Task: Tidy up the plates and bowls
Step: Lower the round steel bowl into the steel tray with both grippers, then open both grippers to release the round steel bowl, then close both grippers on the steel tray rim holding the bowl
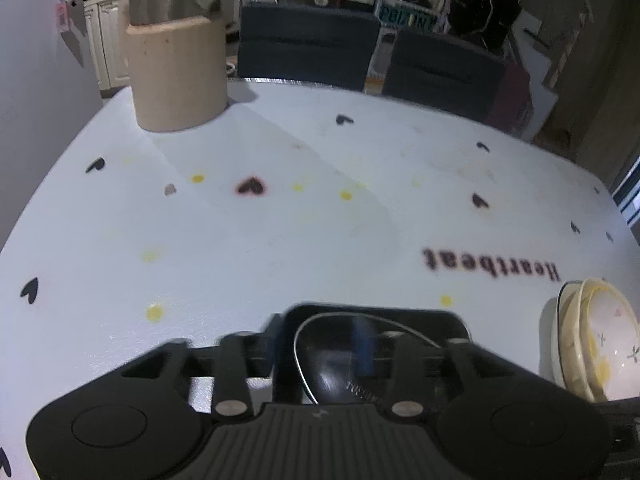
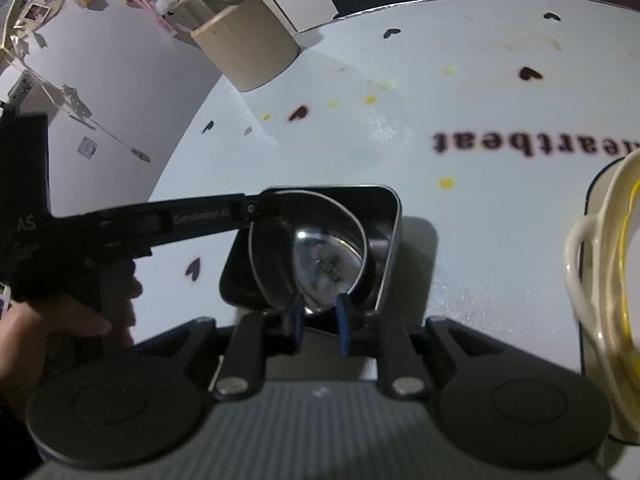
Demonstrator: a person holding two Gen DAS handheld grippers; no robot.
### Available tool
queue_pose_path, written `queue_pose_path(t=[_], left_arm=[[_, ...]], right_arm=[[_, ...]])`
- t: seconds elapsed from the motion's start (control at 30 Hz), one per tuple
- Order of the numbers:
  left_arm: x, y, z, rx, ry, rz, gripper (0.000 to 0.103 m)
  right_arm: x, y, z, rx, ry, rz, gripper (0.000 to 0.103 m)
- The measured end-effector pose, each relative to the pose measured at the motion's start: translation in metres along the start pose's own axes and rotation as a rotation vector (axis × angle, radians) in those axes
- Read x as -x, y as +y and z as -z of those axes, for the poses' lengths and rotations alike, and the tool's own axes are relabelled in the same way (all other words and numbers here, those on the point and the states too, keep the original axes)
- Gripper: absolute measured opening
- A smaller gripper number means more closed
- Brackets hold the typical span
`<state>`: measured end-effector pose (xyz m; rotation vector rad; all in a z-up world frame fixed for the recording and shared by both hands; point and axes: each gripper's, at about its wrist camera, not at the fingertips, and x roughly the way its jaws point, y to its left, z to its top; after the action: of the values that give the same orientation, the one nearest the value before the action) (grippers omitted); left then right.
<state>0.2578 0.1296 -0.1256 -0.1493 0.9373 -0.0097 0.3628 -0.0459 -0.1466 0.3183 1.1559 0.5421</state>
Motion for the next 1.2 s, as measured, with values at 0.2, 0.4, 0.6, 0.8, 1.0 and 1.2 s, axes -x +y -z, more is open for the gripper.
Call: queue_pose_path(t=[0.2,0.4,0.6,0.8,1.0,1.2], left_arm=[[0.013,0.012,0.001,0.029,-0.047,0.001,0.081],[0.014,0.031,0.005,0.064,-0.027,0.005,0.084],[0.015,0.043,0.011,0.071,-0.014,0.004,0.087],[0.014,0.046,0.013,0.058,0.006,0.004,0.085],[0.009,0.042,0.014,0.027,0.055,0.034,0.05],[0.004,0.038,0.016,0.011,0.099,0.057,0.013]], right_arm=[[0.018,0.002,-0.005,0.016,-0.044,-0.017,0.041],[0.025,-0.014,-0.021,-0.009,-0.132,0.07,0.047],[0.008,-0.026,-0.026,-0.033,-0.096,0.109,0.028],[-0.011,-0.03,-0.022,-0.029,-0.049,0.132,0.023],[-0.017,-0.027,-0.02,-0.016,-0.041,0.114,0.013],[-0.02,-0.022,-0.019,-0.013,-0.03,0.103,0.01]])
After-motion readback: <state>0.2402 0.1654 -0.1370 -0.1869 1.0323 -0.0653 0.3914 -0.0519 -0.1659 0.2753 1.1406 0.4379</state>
